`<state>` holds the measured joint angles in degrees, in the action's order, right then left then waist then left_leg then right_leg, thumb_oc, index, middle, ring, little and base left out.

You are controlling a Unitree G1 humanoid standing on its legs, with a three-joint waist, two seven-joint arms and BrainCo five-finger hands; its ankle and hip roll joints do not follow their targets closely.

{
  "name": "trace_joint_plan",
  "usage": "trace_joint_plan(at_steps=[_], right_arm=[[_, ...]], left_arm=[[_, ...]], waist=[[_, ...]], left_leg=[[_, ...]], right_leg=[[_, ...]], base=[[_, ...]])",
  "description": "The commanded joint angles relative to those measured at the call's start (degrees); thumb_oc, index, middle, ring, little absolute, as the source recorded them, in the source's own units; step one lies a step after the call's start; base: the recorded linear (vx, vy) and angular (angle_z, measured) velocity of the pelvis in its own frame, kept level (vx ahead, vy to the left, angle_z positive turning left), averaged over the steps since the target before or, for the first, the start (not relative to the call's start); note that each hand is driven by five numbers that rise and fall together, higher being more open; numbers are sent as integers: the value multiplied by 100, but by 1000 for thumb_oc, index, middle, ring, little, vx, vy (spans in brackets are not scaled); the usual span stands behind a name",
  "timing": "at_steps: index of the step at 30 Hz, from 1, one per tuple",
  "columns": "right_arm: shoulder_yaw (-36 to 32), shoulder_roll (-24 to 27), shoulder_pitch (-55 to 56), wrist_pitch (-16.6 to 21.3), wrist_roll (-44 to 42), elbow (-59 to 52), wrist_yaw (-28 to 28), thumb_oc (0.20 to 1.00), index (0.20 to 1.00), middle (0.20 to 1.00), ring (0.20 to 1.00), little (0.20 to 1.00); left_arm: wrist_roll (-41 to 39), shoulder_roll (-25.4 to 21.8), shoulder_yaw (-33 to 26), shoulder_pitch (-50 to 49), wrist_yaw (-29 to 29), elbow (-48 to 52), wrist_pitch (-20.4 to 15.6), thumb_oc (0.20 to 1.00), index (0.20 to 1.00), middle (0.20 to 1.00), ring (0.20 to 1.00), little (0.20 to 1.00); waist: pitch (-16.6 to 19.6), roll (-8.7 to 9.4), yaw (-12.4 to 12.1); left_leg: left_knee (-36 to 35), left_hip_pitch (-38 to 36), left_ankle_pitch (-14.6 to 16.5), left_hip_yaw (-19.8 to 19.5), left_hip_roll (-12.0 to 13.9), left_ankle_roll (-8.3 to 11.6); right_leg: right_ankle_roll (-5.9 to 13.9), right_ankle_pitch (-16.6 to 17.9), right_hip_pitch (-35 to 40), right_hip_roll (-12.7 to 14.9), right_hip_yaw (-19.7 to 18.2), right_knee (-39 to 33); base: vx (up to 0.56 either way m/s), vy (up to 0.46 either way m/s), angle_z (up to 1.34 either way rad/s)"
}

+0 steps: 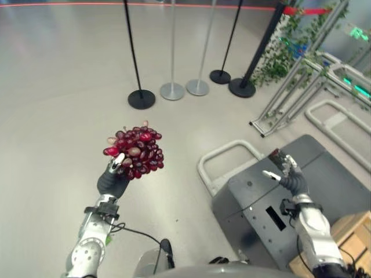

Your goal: Pick up the fruits from the basket on one side to the basket on the other side

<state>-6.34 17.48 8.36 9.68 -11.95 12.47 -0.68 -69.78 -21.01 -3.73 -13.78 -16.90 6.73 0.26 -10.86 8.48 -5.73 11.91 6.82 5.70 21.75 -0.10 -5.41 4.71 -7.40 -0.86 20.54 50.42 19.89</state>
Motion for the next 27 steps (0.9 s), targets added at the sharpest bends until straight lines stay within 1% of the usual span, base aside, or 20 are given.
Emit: trace_joint_plan(at_steps=[1,2,4,6,7,8,9,11,12,13,14,15,16,17,18,21,22,23,24,27], right_arm=[[-94,33,-526,231,-102,129,-26,1000,1000,1000,1000,1000],[-83,34,-475,220,-80,219,-5,1000,1000,1000,1000,1000],[-58,85,-409,212,10,239,5,1000,1000,1000,1000,1000],[-88,129,-306,215,61,193,37,1000,1000,1000,1000,1000],[-87,136,-302,213,61,189,39,1000,1000,1000,1000,1000],[-67,208,-218,207,124,141,74,1000,1000,1000,1000,1000],[-25,224,-217,199,131,154,117,1000,1000,1000,1000,1000],[4,227,-205,195,127,169,176,1000,1000,1000,1000,1000],[67,246,-116,177,74,212,332,1000,1000,1000,1000,1000],[67,245,-117,178,73,213,334,1000,1000,1000,1000,1000],[144,327,19,169,-17,258,552,1000,1000,1000,1000,1000],[143,328,18,171,-20,260,555,1000,1000,1000,1000,1000],[148,402,107,153,-143,383,635,1000,1000,1000,1000,1000],[146,402,105,154,-144,384,636,1000,1000,1000,1000,1000],[165,458,160,138,-149,494,661,1000,1000,1000,1000,1000],[222,476,111,144,-178,585,683,1000,1000,1000,1000,1000],[303,536,42,138,-109,617,709,1000,1000,1000,1000,1000],[482,609,-54,104,5,587,745,1000,1000,1000,1000,1000],[480,606,-56,104,6,587,745,1000,1000,1000,1000,1000],[593,762,-190,96,106,634,743,1000,1000,1000,1000,1000]], left_arm=[[215,-36,-196,94,-141,1003,-316,200,200,200,200,200],[255,51,-228,46,-143,1015,-328,200,200,200,200,200],[304,124,-199,27,-114,977,-364,200,200,200,200,200],[292,159,-139,121,-101,868,-439,200,200,200,200,200],[291,165,-137,124,-105,858,-444,200,200,200,200,200],[347,157,-120,245,-115,782,-526,200,200,200,200,200],[363,198,-173,238,-116,783,-565,200,200,200,200,200],[403,232,-268,207,-116,787,-601,200,200,200,200,200],[464,290,-383,179,-96,816,-665,200,200,200,200,200],[465,289,-383,179,-95,818,-664,200,200,200,200,200],[503,351,-339,254,-99,755,-678,200,200,200,200,200],[503,351,-339,256,-101,754,-679,200,200,200,200,200],[582,418,-226,308,-134,725,-683,200,200,200,200,200],[584,418,-224,310,-133,725,-683,200,200,200,200,200],[725,473,-169,301,-140,738,-731,200,200,200,200,200],[688,523,-113,322,-143,676,-801,200,200,200,200,200],[671,488,-153,331,-133,652,-842,200,200,200,200,200],[604,447,-219,310,-81,590,-902,200,200,200,200,200],[603,445,-218,314,-82,589,-903,200,200,200,200,200],[500,458,-156,343,-121,504,-874,200,200,200,200,200]], waist=[[61,-6,-112],[66,-60,-201],[72,-191,-175],[93,-351,43],[103,-358,49],[116,-446,248],[134,-501,261],[161,-492,285],[192,-419,321],[199,-408,345],[243,-318,489],[254,-310,514],[288,-280,652],[297,-270,677],[309,-283,767],[343,-284,800],[297,-348,771],[265,-472,703],[270,-461,719],[168,-546,548]], left_leg=[[415,-125,519,-276,22,299],[279,-206,513,-614,-282,272],[44,-303,410,-1090,-441,250],[-225,-413,263,-1664,-539,278],[-252,-422,255,-1672,-535,284],[-484,-453,-27,-2199,-679,295],[-616,-502,-104,-2382,-713,282],[-727,-533,-210,-2532,-789,236],[-795,-645,-235,-2841,-941,193],[-802,-629,-264,-2861,-958,190],[-774,-754,-211,-3265,-1172,143],[-777,-735,-233,-3286,-1185,143],[-734,-882,-179,-3730,-1398,83],[-736,-863,-208,-3752,-1413,84],[-798,-987,-211,-4173,-1505,58],[-1061,-1020,-339,-4419,-1514,129],[-1138,-1026,-386,-4432,-1428,186],[-1179,-1029,-295,-4409,-1149,317],[-1178,-1009,-323,-4422,-1168,315],[-1030,-982,-133,-4337,-953,458]], right_leg=[[745,1717,-523,-368,-269,-1376],[859,1837,-638,-508,-358,-1480],[874,1840,-762,-570,-599,-1625],[799,1690,-1023,-792,-1466,-1692],[797,1678,-1025,-797,-1463,-1688],[601,1602,-1143,-899,-2234,-1765],[571,1583,-1145,-931,-2374,-1707],[543,1598,-1140,-943,-2301,-1592],[482,1501,-1217,-1249,-2427,-1301],[481,1509,-1227,-1227,-2409,-1304],[415,1392,-1487,-1776,-2828,-970],[415,1397,-1502,-1756,-2809,-969],[350,1374,-1716,-2144,-3131,-793],[352,1393,-1727,-2121,-3112,-805],[281,1414,-1829,-2224,-3379,-755],[162,1389,-1561,-2076,-3518,-1259],[166,1450,-1531,-1946,-3461,-1203],[189,1377,-1449,-1755,-3488,-1349],[194,1402,-1457,-1734,-3478,-1366],[166,1233,-1031,-1452,-3474,-1532]], base=[[69,291,58],[63,281,77],[45,300,90],[37,182,132],[-30,179,125],[-21,173,140],[21,234,173],[118,133,142],[114,97,89],[275,169,101],[137,77,93],[293,142,165],[131,67,155],[242,39,182],[82,-27,142],[98,-101,157],[105,-235,103],[92,-227,77],[130,-229,78],[146,-174,52]])
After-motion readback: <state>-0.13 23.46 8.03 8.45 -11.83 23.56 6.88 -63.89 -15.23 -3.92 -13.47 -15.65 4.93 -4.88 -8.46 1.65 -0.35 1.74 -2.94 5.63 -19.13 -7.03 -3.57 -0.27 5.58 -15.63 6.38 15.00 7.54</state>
